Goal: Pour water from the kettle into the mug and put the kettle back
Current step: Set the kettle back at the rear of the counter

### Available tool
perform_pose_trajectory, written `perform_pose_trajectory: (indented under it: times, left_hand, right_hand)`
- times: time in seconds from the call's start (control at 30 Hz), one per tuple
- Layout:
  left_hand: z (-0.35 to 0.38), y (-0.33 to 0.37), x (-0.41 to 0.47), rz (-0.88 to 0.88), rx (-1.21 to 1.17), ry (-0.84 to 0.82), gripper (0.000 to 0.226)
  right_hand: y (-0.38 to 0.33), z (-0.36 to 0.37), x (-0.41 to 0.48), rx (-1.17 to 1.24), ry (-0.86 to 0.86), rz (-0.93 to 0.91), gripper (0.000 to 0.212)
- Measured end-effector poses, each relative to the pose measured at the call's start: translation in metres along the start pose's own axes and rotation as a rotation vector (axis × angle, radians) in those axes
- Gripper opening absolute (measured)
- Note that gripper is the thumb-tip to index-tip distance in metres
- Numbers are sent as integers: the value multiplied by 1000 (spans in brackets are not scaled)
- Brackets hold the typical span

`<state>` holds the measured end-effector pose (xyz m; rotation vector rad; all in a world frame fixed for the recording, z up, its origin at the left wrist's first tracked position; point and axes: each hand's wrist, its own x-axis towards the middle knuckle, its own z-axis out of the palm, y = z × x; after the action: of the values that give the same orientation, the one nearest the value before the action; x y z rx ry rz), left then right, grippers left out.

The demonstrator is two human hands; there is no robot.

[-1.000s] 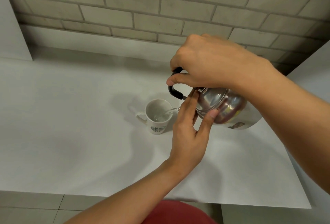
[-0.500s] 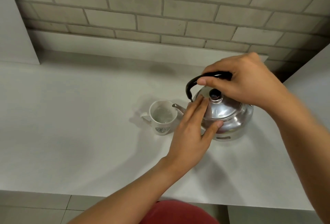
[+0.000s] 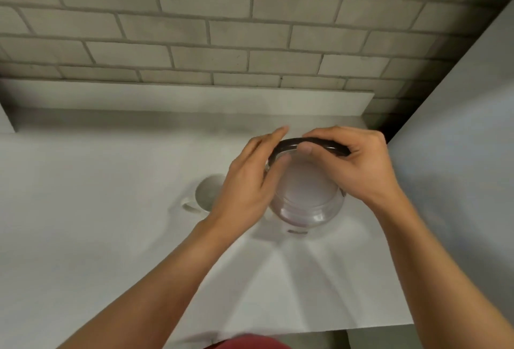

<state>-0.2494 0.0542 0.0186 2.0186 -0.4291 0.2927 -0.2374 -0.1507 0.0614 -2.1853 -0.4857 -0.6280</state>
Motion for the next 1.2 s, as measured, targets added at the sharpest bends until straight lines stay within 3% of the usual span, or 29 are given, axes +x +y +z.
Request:
perform_pose_trajectory:
  times: [0.17,0.4,0.83,1.2]
  left_hand:
    - [-2,-1,20,54,69,20,33]
    - [-6,-24,73,30,82,102,33]
    - [16,-123,189,-96,20,71,35]
    - [34,-165,229,-139,84,60,35]
  right_hand:
    - [11,2,5,4,-25,51,26]
    - [65,7,26,-153,-160,167,51]
    - [164,66,119,-93,-323,350,37]
    - [212,111,146,-45,-314,465,33]
